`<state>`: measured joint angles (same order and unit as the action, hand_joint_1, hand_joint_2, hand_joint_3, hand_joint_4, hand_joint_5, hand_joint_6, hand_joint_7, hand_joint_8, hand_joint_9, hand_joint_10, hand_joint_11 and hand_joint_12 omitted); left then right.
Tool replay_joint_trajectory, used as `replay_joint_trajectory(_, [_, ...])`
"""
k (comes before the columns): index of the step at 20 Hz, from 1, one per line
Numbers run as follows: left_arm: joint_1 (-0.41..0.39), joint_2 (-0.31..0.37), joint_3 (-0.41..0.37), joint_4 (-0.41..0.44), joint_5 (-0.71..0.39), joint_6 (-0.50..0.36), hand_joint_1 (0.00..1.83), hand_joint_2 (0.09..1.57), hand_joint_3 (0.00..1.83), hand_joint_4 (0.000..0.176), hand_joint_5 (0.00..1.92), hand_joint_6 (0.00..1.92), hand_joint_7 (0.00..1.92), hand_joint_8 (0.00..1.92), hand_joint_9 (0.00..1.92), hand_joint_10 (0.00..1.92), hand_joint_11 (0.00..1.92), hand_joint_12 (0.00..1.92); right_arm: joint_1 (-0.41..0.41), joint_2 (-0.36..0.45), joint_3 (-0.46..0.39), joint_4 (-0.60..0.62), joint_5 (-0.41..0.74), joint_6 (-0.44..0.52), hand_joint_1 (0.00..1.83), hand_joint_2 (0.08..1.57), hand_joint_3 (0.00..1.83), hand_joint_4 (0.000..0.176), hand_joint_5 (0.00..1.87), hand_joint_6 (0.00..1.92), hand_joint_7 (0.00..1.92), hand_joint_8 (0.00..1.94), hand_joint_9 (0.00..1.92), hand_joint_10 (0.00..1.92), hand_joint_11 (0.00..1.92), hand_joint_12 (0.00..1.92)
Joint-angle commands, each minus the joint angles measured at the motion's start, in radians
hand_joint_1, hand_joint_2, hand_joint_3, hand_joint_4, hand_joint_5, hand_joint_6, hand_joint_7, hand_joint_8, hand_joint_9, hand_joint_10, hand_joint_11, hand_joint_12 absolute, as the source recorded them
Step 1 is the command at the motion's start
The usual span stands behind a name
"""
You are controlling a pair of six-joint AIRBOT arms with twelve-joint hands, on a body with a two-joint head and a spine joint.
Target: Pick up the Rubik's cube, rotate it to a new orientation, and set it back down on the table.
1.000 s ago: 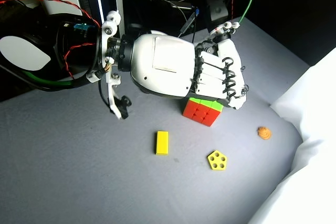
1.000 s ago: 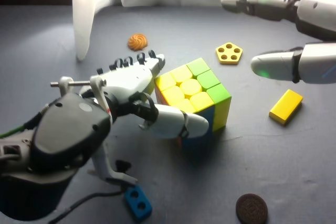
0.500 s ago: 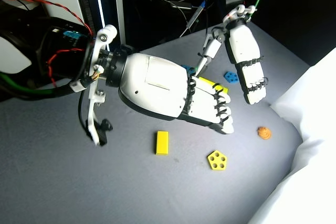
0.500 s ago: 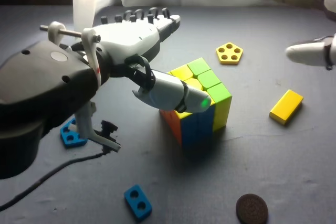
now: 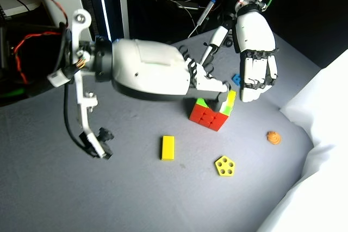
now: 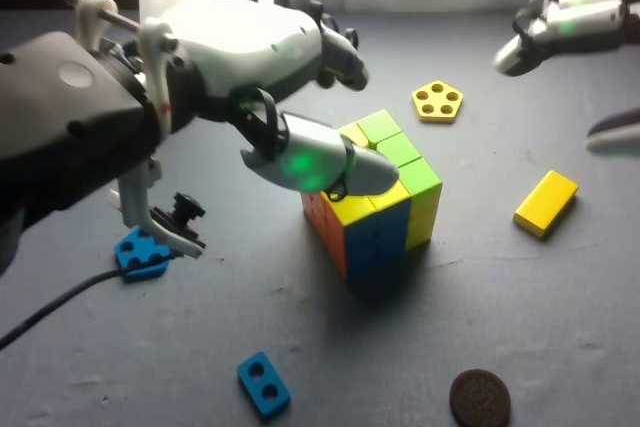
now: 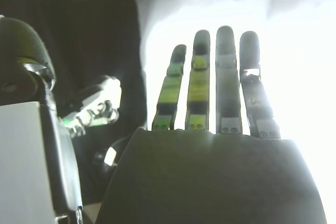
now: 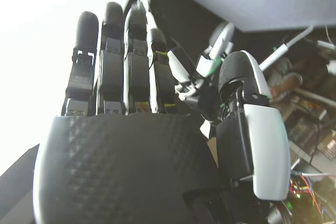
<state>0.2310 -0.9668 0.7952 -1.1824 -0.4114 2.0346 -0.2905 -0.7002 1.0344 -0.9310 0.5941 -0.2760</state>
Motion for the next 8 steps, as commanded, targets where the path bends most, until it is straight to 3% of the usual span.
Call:
replay_joint_trajectory(1, [-0.018,0.011,-0.005,0.038,-0.039,-0.003,0.42,1.02,0.0,0.0,0.4,1.34,0.3,1.68,0.31,1.66,0.21,1.74,0.015,0.007,0.002,0.06,0.027,0.016,0.4,1.23,0.0,0.0,0.2,1.65,0.36,1.57,0.28,1.71,0.05,1.9])
replay_joint_trajectory(2, [-0.024,0.014,-0.006,0.038,-0.039,-0.003,0.42,1.03,0.0,0.0,0.36,1.49,0.29,1.82,0.3,1.82,0.23,1.88,0.015,0.006,0.002,0.06,0.024,0.021,0.36,1.24,0.0,0.0,0.19,1.8,0.39,1.69,0.27,1.82,0.05,1.92])
replay_joint_trajectory(3, [-0.031,0.016,-0.006,0.04,-0.039,-0.003,0.43,1.03,0.0,0.0,0.33,1.61,0.28,1.9,0.3,1.9,0.25,1.91,0.015,0.006,0.002,0.06,0.014,0.038,0.36,1.24,0.0,0.0,0.2,1.85,0.41,1.72,0.28,1.84,0.08,1.92])
replay_joint_trajectory(8, [-0.044,0.018,-0.005,0.039,-0.046,-0.003,0.43,1.03,0.0,0.0,0.33,1.66,0.28,1.92,0.31,1.92,0.28,1.92,0.013,0.007,0.002,0.06,0.009,0.049,0.36,1.23,0.0,0.0,0.27,1.72,0.44,1.68,0.33,1.84,0.15,1.92])
